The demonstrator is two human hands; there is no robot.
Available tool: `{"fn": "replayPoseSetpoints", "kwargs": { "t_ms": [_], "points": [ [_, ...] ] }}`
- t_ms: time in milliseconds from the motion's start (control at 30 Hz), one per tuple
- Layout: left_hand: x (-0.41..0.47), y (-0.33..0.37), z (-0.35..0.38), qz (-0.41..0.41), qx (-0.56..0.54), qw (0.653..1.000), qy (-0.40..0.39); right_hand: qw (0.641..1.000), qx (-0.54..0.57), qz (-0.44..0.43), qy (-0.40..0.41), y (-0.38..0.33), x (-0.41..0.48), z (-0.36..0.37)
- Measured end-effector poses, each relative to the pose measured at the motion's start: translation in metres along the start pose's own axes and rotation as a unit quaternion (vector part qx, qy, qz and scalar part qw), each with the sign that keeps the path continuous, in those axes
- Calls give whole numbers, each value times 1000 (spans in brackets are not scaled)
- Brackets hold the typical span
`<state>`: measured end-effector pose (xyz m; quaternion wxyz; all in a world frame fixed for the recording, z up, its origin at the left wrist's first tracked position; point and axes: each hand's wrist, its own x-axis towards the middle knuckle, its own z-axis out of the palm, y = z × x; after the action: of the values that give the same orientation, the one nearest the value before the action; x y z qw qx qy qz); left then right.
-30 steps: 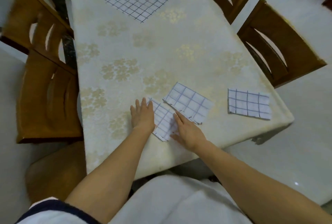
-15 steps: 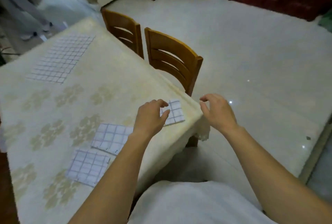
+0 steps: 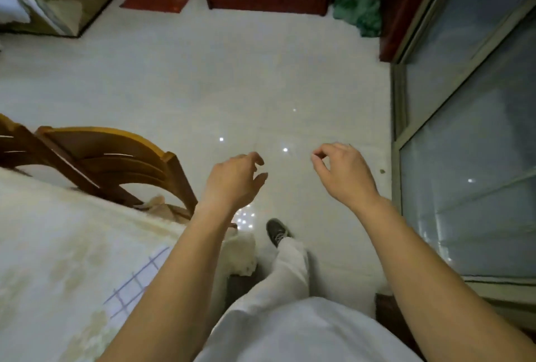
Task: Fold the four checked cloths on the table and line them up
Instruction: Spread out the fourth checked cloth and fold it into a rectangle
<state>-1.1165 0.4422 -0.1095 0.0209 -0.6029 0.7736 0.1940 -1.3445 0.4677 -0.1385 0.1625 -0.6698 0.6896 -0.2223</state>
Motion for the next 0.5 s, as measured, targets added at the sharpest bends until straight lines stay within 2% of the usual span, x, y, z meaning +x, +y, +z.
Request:
{"fn": "replayPoseSetpoints", "kwargs": {
  "t_ms": [67, 167, 267, 333, 500],
  "points": [
    [43, 3, -3, -3, 25, 996, -82, 998, -51, 3, -21, 12, 33, -4],
    [104, -1, -16, -11, 14, 993, -117, 993, -100, 2, -62, 15, 86, -11],
    [164, -12, -44, -11, -5, 994, -110, 996, -68, -28, -58, 1, 150, -22],
    [203, -24, -68, -12, -24, 997, -79, 995, -68, -55, -38, -9, 203, -26],
    [242, -62, -109, -28, -27, 998, -39, 988, -102, -71, -90, -41, 286, -2]
  ]
}}
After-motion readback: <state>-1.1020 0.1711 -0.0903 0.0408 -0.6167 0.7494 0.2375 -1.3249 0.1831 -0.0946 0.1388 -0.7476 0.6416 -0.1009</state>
